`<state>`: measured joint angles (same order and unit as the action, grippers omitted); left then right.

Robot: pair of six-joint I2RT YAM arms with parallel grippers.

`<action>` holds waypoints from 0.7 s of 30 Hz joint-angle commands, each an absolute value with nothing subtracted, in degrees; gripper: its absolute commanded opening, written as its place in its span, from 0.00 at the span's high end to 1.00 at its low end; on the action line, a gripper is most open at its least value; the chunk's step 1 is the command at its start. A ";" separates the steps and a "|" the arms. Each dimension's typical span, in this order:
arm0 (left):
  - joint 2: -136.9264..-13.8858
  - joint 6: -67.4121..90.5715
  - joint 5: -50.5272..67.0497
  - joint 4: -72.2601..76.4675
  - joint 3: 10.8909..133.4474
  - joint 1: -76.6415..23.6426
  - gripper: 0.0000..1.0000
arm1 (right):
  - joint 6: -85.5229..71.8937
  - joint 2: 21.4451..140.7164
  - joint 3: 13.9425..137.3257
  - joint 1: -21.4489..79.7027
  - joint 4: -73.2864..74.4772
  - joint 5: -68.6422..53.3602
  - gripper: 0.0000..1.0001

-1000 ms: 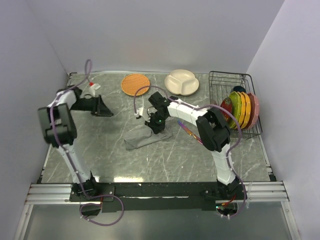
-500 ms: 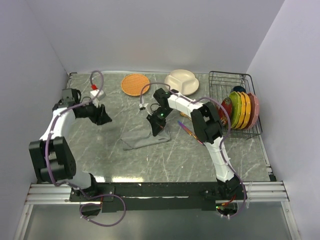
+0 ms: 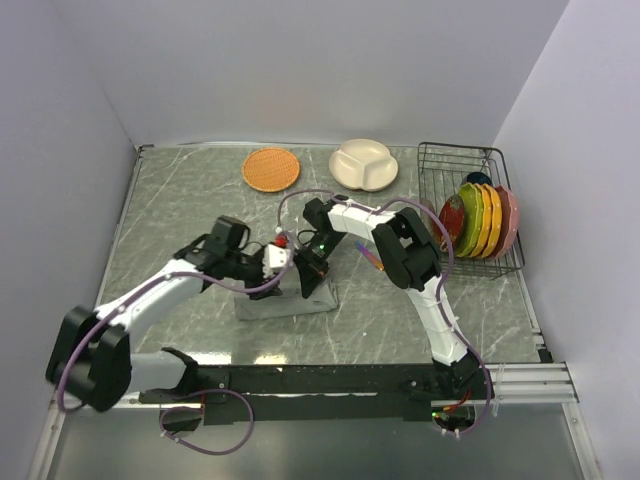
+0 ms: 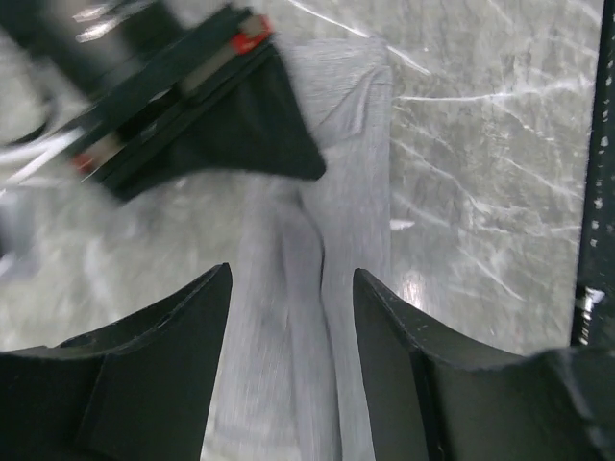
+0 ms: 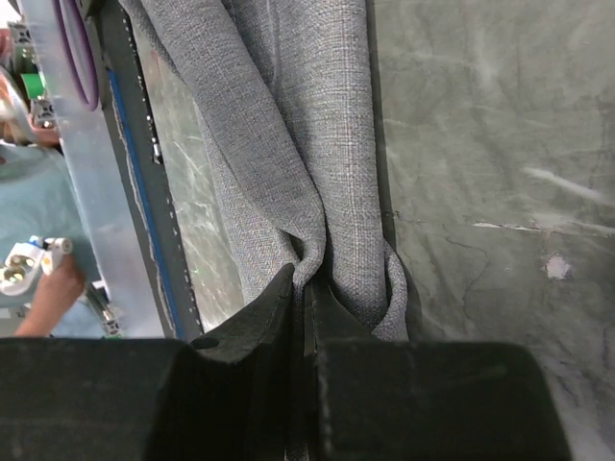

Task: Fold the napkin into a case and place the utensils inside
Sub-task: Fold the 2/3-rectangle-folded napkin at the center of the board.

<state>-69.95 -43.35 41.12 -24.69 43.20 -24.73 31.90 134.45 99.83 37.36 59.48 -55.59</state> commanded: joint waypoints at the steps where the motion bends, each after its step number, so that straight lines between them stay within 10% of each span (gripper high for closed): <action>1: -76.88 -41.93 36.92 -17.14 46.39 -29.79 0.41 | 30.68 133.15 98.97 36.74 58.01 -55.46 1.00; 15: -88.58 -43.33 26.64 -15.73 48.51 -37.00 0.50 | 31.02 132.89 97.47 35.16 57.39 -56.43 1.00; 21: -91.14 -43.33 26.28 -16.61 49.66 -37.09 0.76 | 31.82 132.10 97.56 34.63 58.27 -57.22 0.99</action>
<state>-90.35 -42.61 27.07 -17.02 47.24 -36.82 29.91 134.45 97.82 35.59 58.02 -58.39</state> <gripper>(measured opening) 0.311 0.113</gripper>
